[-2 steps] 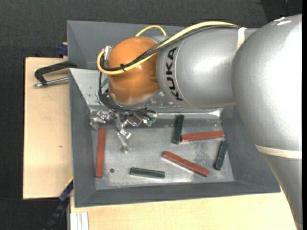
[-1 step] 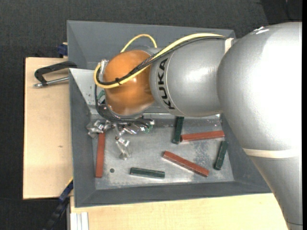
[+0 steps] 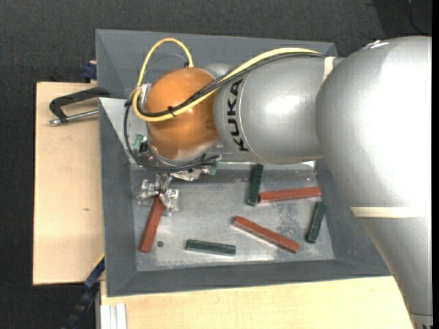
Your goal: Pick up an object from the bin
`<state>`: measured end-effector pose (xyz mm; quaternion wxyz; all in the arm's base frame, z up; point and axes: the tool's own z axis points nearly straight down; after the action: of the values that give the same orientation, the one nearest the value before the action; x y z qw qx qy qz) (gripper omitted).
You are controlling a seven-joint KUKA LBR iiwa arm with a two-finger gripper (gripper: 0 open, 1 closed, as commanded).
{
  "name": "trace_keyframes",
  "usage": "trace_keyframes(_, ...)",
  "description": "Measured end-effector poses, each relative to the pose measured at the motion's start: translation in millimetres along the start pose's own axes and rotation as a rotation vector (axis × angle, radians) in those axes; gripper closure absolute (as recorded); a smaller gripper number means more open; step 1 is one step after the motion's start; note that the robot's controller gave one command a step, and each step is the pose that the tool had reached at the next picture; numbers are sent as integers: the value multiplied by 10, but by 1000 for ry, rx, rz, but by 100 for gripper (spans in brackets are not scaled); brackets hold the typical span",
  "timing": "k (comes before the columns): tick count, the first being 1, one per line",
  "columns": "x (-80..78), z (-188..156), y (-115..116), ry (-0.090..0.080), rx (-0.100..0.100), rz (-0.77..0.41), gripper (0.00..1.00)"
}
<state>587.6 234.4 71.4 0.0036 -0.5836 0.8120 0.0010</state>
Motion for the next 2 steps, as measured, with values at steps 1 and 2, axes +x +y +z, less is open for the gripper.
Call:
trace_keyframes(1,2,1,2,1,-1,0,100)
trace_keyframes(2,-12,-361,8,3,-2,1,100)
